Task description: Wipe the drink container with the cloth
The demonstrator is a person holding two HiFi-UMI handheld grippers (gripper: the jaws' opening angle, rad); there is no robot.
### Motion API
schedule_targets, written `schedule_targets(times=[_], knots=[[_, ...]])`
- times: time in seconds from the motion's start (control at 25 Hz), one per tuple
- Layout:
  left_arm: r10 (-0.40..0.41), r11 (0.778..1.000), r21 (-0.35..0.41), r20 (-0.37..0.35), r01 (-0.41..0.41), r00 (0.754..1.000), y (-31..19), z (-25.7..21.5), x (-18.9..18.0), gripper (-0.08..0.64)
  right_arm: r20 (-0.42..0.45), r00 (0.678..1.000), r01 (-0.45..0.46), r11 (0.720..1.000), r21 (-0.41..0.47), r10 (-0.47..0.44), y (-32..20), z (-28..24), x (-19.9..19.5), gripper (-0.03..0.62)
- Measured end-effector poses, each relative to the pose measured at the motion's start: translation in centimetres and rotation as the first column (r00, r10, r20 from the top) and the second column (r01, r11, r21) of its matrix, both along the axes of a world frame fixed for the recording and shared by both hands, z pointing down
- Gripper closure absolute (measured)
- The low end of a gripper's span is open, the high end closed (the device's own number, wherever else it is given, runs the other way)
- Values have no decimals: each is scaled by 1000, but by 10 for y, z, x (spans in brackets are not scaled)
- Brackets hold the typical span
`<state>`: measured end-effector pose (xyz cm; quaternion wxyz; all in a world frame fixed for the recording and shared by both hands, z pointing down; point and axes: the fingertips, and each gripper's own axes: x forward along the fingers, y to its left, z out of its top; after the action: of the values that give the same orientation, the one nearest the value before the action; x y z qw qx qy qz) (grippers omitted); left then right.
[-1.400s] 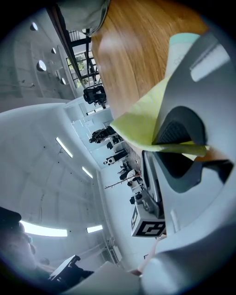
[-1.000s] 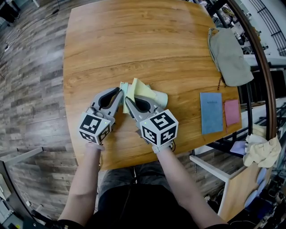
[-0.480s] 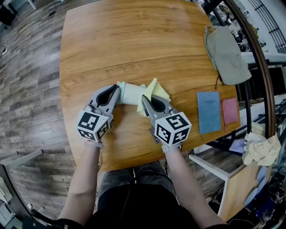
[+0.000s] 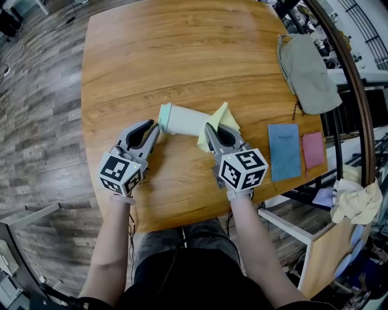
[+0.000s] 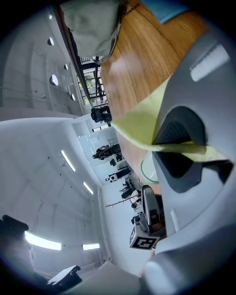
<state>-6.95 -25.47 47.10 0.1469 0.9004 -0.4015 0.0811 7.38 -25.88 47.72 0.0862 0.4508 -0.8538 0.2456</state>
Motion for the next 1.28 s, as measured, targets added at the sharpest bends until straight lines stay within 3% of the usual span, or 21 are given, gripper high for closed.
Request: schedule_targets(times=[0.44, 0.96, 1.12, 1.28], knots=[[-3, 999, -37, 3, 3, 1000, -11, 10, 6, 526, 27, 999, -30, 999, -15, 30, 0, -3, 2, 577], [-23, 998, -52, -1, 23, 1000, -15, 9, 8, 528, 100, 977, 191, 981, -21, -188, 1, -11, -102, 577], [-28, 998, -52, -3, 28, 1000, -15, 9, 7, 528, 85, 975, 208, 978, -30, -205, -1, -6, -107, 577], [-32, 998, -49, -3, 32, 999, -14, 9, 8, 528, 86, 982, 174, 984, -35, -170, 0, -4, -86, 577]])
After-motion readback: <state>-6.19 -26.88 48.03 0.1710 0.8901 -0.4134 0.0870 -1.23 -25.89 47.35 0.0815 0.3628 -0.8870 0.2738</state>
